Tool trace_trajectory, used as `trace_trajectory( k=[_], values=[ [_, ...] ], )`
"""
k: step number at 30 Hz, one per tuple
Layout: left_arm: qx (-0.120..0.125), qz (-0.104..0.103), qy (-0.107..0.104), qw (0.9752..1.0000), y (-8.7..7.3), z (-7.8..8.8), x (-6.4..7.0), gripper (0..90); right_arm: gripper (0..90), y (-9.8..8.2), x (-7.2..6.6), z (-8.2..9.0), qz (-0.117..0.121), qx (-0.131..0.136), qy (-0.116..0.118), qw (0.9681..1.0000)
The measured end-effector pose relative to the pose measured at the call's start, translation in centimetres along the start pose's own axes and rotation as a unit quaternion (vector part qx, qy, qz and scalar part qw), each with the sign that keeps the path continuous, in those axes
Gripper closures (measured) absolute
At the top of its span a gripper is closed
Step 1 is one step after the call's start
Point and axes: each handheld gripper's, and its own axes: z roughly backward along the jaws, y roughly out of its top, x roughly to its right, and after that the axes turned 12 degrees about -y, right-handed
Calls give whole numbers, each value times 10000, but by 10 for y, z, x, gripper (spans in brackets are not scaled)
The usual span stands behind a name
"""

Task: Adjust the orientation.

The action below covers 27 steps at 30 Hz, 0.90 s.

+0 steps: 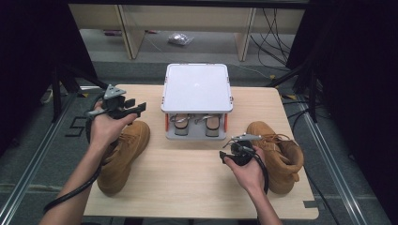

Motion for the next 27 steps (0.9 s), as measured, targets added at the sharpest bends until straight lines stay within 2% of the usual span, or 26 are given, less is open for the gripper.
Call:
trace_trajectory(
  k=[3, 4, 5, 6, 7, 9, 13, 14, 18, 19, 21, 24, 25, 27],
  values=[
    [-76, 95, 38, 9999, -7, 7, -6, 515, 481, -1, -1, -1, -71, -3, 15, 10000],
    [-95, 127, 76, 9998, -10, 11, -9, 514, 479, -2, 0, -2, 26, 34, 34, 10000],
    [-111, 145, 104, 9998, -12, 12, -11, 514, 476, -2, -1, -1, -55, -48, 51, 10000],
    [-152, 199, 143, 9996, -15, 15, -14, 514, 474, -3, -1, -2, -37, -51, 55, 10000],
    [-192, 211, 154, 9995, -16, 17, -16, 515, 470, -4, 2, -3, 171, 14, 61, 9998],
    [-195, 270, 191, 9993, -20, 20, -19, 514, 467, -5, 0, -2, 43, -51, 60, 10000],
    [-246, 334, 203, 9989, -25, 27, -23, 511, 467, -6, 0, 0, 67, 4, 74, 10000],
    [-259, 338, 215, 9989, -26, 29, -24, 509, 467, -6, 2, -1, 135, 68, 74, 9999],
    [-309, 346, 226, 9987, -30, 35, -29, 503, 466, -9, 1, 2, 16, 48, 31, 10000],
    [-342, 368, 222, 9985, -32, 37, -30, 502, 465, -11, -1, 3, -107, -40, 24, 9999],
    [-420, 398, 184, 9982, -36, 41, -34, 499, 463, -12, 1, 2, 36, -17, 17, 10000],
    [-434, 450, 276, 9977, -40, 46, -39, 497, 462, -11, 0, 2, 11, -36, 14, 10000],
    [-406, 521, 286, 9974, -41, 47, -39, 495, 461, -11, 0, 2, 26, -29, 21, 10000],
    [-459, 532, 278, 9971, -44, 49, -42, 492, 460, -9, 0, 3, 70, -19, 24, 10000]
  ],
)
